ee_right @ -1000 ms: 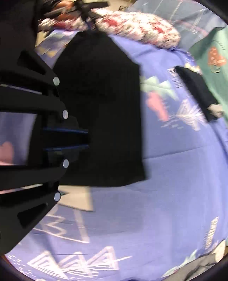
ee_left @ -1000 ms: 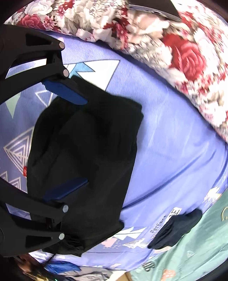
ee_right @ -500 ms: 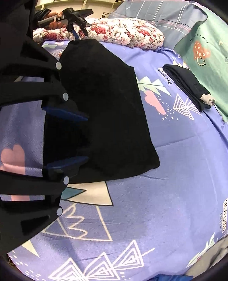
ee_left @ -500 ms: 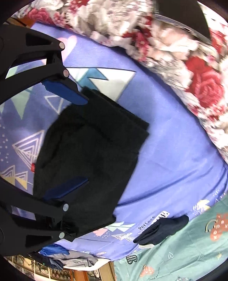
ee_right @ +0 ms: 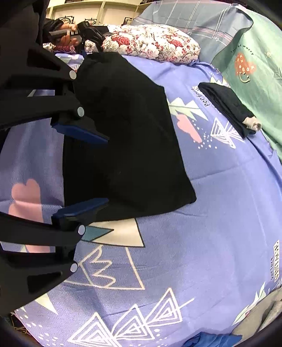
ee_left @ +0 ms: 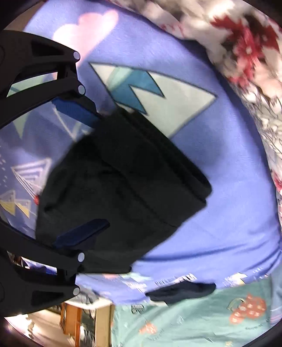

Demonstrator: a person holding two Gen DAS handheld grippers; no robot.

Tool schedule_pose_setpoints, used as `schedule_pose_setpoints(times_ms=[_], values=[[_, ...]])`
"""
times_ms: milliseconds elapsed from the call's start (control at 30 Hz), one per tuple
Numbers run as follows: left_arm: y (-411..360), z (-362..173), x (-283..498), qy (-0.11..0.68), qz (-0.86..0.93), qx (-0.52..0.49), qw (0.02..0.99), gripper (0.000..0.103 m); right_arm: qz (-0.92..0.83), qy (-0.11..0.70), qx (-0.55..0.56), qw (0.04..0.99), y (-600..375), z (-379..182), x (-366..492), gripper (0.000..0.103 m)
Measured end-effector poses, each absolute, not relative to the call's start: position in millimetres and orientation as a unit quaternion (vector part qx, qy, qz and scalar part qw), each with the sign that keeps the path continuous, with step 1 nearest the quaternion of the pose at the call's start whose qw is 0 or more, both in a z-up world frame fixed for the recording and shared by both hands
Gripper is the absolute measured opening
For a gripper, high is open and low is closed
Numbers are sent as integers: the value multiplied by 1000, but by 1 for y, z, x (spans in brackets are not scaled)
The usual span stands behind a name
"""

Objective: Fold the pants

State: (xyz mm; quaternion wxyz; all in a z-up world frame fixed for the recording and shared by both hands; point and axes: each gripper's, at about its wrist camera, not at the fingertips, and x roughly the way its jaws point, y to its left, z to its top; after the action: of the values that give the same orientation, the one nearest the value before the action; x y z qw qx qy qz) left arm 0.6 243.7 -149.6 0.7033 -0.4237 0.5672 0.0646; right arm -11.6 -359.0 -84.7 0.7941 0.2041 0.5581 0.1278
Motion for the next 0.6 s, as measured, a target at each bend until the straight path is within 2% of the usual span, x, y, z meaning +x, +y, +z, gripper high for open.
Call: schedule_pose_setpoints(times_ms=[100,167,233,333,433,600], values=[[245,-152,6,560,71,-429,706,85,133,556,204,795,-356,-83,-11,53],[240,-149,11,567,84,-404,713,79,134,554,205,795,-354,-83,-10,53],[232,-146,15,579,99,-352,729,38,138,554,209,794,-352,-84,-10,53],[230,-139,13,578,81,-331,742,27,145,555,205,793,-347,-85,-10,53],[219,-114,12,573,66,-298,760,25,148,557,203,792,-346,-86,-11,53],[171,-37,25,527,-21,-234,817,25,147,555,205,792,-348,-85,-11,53]])
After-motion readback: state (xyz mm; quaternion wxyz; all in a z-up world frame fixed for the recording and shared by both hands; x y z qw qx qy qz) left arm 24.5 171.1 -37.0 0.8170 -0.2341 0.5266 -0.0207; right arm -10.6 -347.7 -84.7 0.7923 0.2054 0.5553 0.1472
